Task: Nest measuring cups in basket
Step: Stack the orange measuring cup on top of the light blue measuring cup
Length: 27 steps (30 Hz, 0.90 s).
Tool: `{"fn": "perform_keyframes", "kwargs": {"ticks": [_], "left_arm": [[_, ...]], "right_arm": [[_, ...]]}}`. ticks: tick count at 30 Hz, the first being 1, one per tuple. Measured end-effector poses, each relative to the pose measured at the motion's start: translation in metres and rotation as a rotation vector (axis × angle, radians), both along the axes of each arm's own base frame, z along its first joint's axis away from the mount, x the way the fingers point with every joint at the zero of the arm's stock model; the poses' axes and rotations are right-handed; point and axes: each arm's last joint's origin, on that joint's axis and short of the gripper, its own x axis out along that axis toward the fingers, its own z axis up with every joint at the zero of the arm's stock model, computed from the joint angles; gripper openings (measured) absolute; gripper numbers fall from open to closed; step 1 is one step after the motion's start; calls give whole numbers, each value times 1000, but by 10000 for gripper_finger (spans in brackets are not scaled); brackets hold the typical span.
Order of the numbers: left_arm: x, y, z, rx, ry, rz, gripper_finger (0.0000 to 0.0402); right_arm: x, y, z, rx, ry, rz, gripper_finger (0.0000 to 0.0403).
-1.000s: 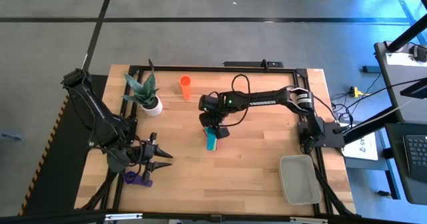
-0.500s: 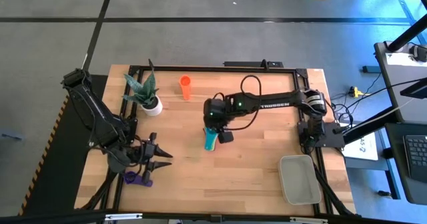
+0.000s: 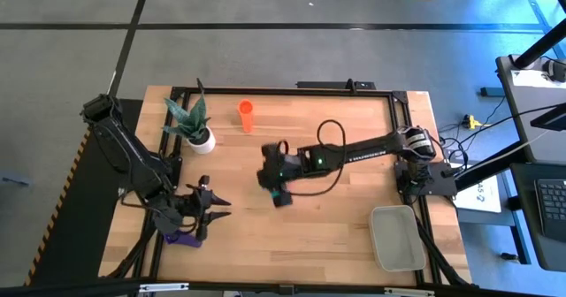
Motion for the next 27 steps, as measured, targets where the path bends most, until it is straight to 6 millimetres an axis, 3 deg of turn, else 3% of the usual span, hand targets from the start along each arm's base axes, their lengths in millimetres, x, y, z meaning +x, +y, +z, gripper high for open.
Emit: {"fn": "perform_keyframes", "kwargs": {"ticks": [6,11,15,21,27], "left_arm": [[6,4,-2,-27,26,10,119],[11,10,-2,2,29,24,119],[18,25,2,56,24,81,119],[35,59,6,49,104,115,119],[52,88,28,76,188,126,119]], "right_arm": [[6,-74,3,70,-47,-132,137],[-2,-142,4,149,-64,-236,137],[-9,-182,12,182,-108,-280,137],[-16,-197,10,275,-83,-259,137],[-26,-171,-1,263,136,-197,137]]}}
